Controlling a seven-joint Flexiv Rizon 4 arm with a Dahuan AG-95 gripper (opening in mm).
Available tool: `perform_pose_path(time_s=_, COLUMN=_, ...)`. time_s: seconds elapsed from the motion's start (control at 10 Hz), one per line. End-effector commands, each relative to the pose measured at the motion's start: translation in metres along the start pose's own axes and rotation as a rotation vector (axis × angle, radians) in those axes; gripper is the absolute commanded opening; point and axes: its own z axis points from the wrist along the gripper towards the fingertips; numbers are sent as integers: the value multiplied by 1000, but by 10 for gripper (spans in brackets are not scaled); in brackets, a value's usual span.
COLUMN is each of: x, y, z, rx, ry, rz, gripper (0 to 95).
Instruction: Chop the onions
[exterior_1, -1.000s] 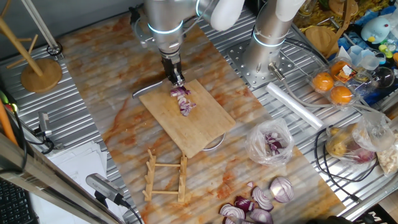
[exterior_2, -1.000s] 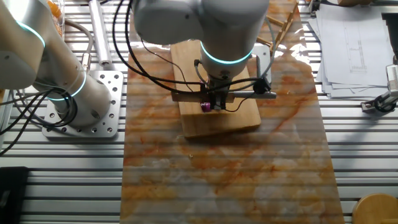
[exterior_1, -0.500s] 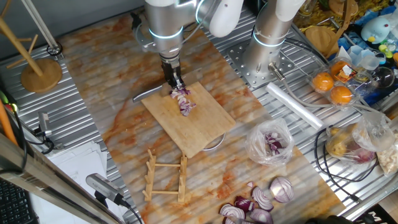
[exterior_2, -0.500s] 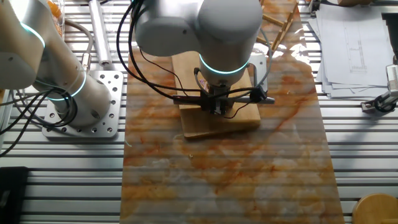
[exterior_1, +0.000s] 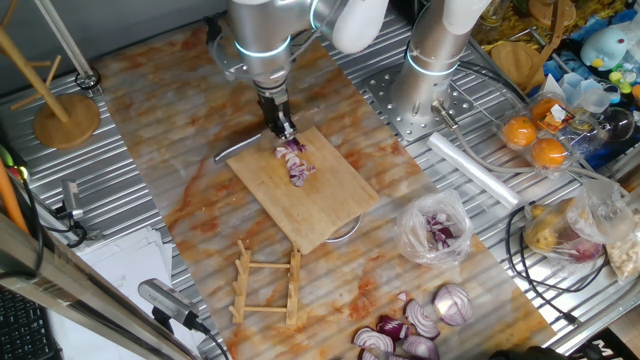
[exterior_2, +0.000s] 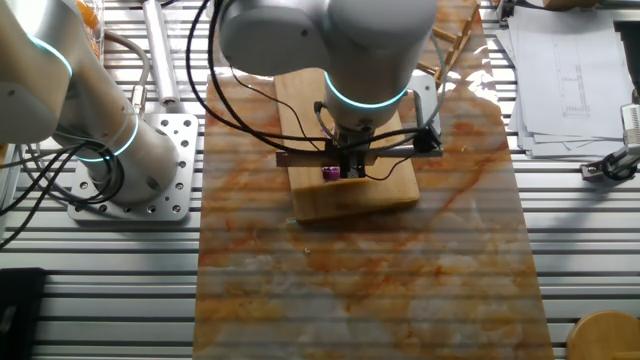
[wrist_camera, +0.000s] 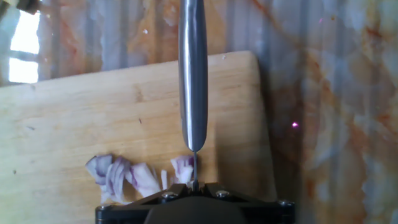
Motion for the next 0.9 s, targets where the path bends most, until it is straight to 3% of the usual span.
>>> perform_pose_path(time_s=0.1, x=-2, y=2, z=-2, rx=-19, ry=8, rz=-13, gripper=0)
perform_pose_path(time_s=0.6, x=-3, y=5, z=-1, rx=-58, ry=6, rz=-13, gripper=0)
perform_pose_path(time_s=0.9, x=-5, y=10, z=2, rx=-60, ry=5, rz=-6, gripper=0)
